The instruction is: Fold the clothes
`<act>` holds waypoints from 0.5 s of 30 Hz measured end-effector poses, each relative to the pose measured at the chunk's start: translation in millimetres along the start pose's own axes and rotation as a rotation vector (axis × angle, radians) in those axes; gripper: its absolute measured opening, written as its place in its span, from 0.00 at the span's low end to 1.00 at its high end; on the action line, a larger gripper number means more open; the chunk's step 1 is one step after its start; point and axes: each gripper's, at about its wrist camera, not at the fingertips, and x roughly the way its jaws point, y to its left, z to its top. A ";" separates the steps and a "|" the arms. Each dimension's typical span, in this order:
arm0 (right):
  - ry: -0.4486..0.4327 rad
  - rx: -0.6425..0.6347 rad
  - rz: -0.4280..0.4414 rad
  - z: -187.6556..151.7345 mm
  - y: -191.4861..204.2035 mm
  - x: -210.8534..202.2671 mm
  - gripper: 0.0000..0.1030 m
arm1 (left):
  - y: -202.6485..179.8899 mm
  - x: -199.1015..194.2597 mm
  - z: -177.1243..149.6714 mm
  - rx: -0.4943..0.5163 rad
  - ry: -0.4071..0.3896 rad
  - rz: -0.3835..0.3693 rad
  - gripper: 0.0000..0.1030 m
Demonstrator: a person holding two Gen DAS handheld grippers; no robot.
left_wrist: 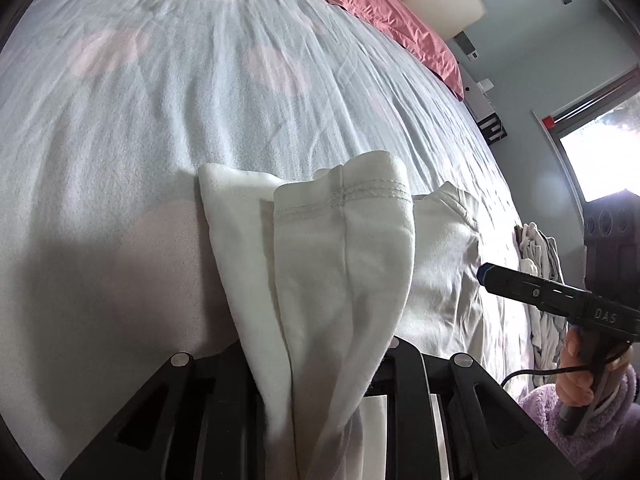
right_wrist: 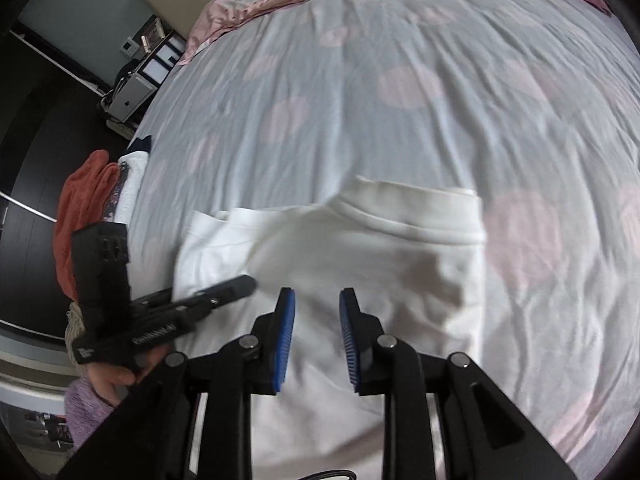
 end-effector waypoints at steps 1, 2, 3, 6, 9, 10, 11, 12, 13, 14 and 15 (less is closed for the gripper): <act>-0.012 0.016 -0.013 -4.3 -12.5 -4.3 0.27 | 0.3 -0.9 -0.3 -0.005 0.006 -0.010 0.29; -0.023 0.035 -0.019 -8.2 -24.9 -8.1 0.32 | 2.0 -2.4 -0.5 -0.014 0.008 -0.025 0.32; -0.031 0.056 -0.022 -10.9 -36.8 -10.6 0.34 | 4.7 -3.7 -0.6 -0.028 0.008 -0.043 0.33; -0.051 0.113 -0.012 -15.0 -66.5 -12.8 0.43 | 9.0 0.5 4.1 -0.075 0.013 -0.092 0.33; -0.046 0.134 0.018 -17.5 -85.0 -6.2 0.46 | 9.4 8.8 11.2 -0.125 0.011 -0.132 0.33; -0.043 0.137 0.034 -18.4 -90.1 -3.1 0.47 | 5.9 11.6 13.0 -0.122 0.009 -0.130 0.33; -0.046 0.141 0.061 -18.6 -94.3 -0.3 0.47 | 2.8 13.2 13.5 -0.114 0.007 -0.123 0.34; -0.049 0.144 0.088 -18.9 -98.4 2.5 0.47 | -1.2 14.5 13.7 -0.098 0.004 -0.111 0.34; -0.052 0.147 0.115 -19.1 -102.6 5.2 0.47 | -5.6 15.7 13.7 -0.078 0.001 -0.096 0.34; -0.056 0.150 0.142 -19.2 -106.7 7.9 0.48 | -8.2 16.5 13.3 -0.064 0.000 -0.084 0.34; -0.062 0.157 0.168 -17.1 -109.4 9.9 0.48 | -9.0 17.0 13.4 -0.062 -0.003 -0.081 0.34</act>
